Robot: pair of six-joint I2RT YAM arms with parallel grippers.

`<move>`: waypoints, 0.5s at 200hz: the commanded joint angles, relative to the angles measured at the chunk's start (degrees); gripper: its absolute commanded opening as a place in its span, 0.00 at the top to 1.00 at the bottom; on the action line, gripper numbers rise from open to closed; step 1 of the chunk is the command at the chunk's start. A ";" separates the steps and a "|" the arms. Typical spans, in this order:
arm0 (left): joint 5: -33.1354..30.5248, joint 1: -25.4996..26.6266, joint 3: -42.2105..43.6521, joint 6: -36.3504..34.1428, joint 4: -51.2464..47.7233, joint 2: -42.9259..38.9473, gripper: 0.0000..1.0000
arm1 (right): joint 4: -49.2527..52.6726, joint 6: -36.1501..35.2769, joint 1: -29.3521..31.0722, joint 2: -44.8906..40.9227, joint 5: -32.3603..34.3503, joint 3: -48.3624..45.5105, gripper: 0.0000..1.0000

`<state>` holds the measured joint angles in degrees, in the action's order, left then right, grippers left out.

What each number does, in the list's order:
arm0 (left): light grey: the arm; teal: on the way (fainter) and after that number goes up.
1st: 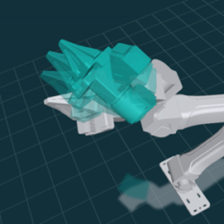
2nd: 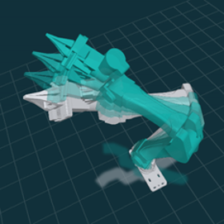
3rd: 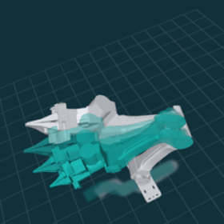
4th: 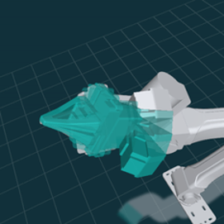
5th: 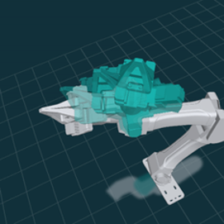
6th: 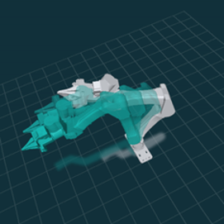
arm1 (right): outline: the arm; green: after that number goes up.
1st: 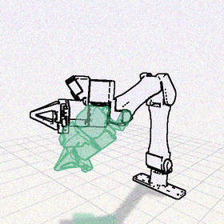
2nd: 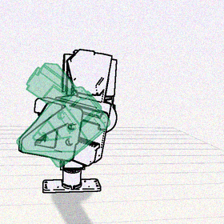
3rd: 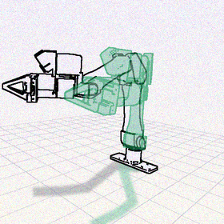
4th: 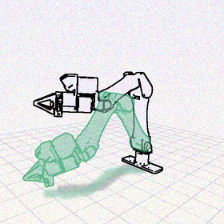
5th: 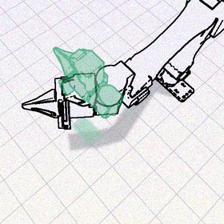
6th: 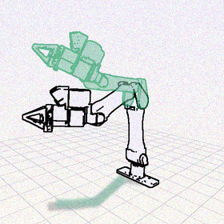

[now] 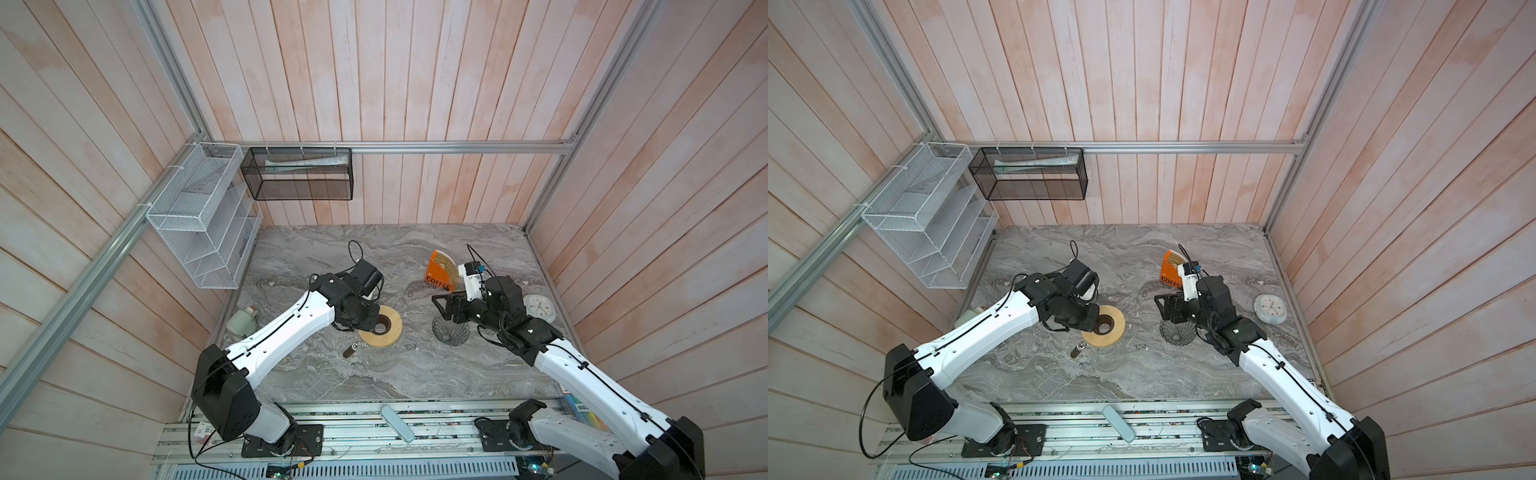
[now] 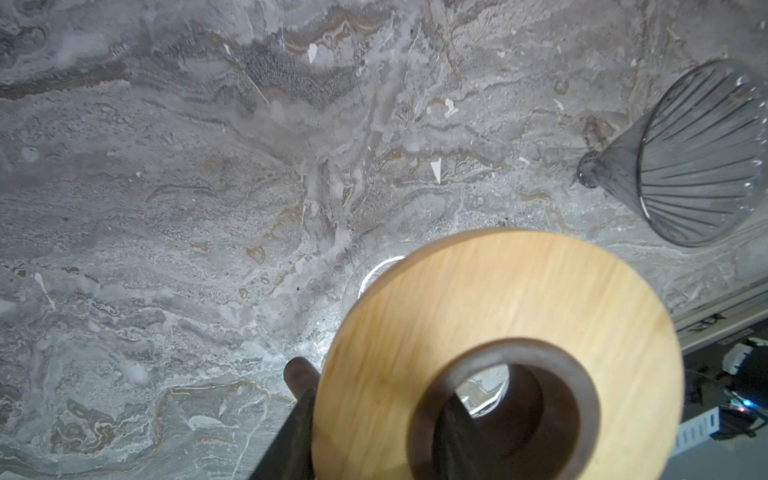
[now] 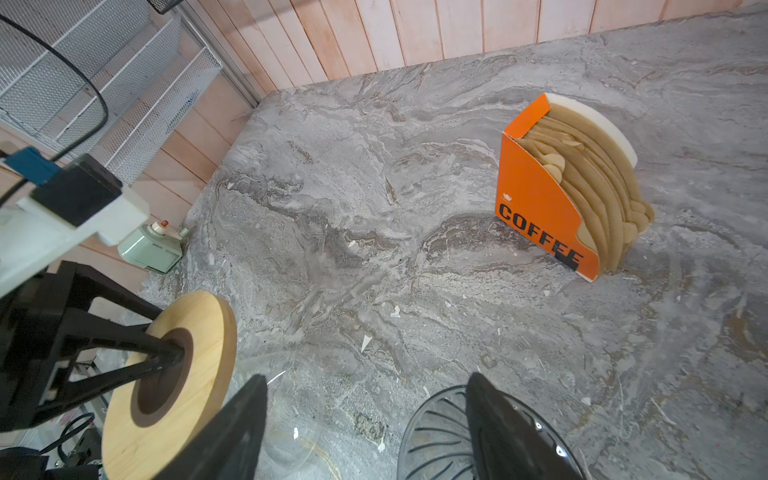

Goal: Place the coffee filter in the dripper
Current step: 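Carry the wooden stand toward the glass server while right gripper nears the filter box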

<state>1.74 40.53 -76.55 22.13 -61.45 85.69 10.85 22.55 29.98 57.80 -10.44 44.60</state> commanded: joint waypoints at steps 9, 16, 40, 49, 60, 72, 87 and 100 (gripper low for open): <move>0.82 2.38 0.82 1.58 -0.23 -0.36 0.85 | -0.50 0.35 0.29 -1.01 -0.51 -0.65 0.24; 0.89 2.82 1.16 1.84 -0.07 -0.20 0.85 | -0.46 0.31 0.26 -1.00 -0.47 -0.65 0.24; 0.55 3.75 2.34 2.64 0.74 0.07 0.85 | -0.61 0.39 0.26 -1.02 -0.33 -0.92 0.24; 0.47 3.85 2.83 2.83 0.94 0.03 0.85 | -0.66 0.48 0.31 -0.98 -0.37 -1.00 0.24; 0.20 4.07 3.37 3.09 1.19 0.03 0.85 | -0.74 0.50 0.33 -1.11 -0.37 -1.09 0.24; -0.02 4.20 3.90 3.15 1.38 0.07 0.85 | -0.90 0.49 0.26 -1.11 -0.37 -1.17 0.24; -0.54 4.29 4.30 3.19 1.64 0.17 0.85 | -0.92 0.59 0.26 -1.10 -0.36 -1.09 0.24; -1.02 4.29 4.65 3.30 1.95 0.18 0.85 | -0.92 0.57 0.33 -1.14 -0.37 -1.05 0.24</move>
<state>1.48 44.45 -72.49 24.69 -61.41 85.73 10.50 22.57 29.98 57.52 -10.44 44.49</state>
